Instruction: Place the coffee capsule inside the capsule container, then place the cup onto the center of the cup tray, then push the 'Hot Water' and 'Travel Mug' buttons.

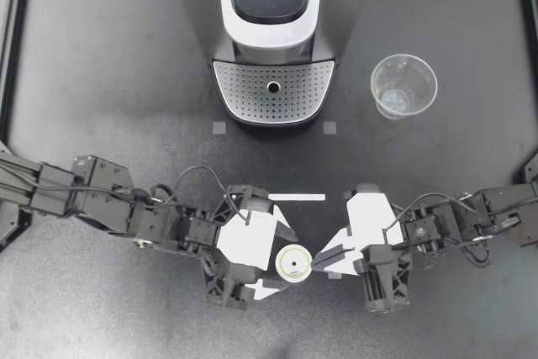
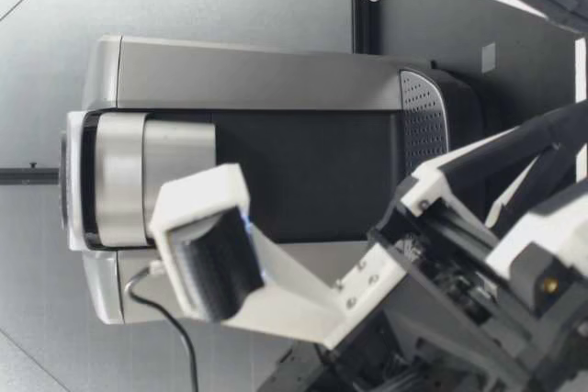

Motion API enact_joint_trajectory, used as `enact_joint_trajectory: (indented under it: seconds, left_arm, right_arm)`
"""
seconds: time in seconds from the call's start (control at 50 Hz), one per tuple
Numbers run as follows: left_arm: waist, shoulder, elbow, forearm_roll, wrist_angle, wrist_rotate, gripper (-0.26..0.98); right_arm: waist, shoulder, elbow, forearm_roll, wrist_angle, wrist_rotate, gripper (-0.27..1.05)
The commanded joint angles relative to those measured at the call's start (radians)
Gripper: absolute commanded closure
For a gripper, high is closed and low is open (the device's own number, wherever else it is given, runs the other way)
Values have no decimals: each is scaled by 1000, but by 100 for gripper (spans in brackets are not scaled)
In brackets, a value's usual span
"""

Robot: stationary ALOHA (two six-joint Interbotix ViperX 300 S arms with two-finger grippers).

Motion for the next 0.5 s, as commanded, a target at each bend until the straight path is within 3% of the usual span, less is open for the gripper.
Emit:
enact_joint_trajectory:
  seconds: [0.0,0.48]
  left_arm:
    - [-2,-14,-28,0,-9,2,-6]
    - [-2,-2,-46,0,0,6,-5]
  right_arm:
    - [5,-6,-17,-2,-8,-2,67]
    - [8,5,-26,-2,-9,-3,67]
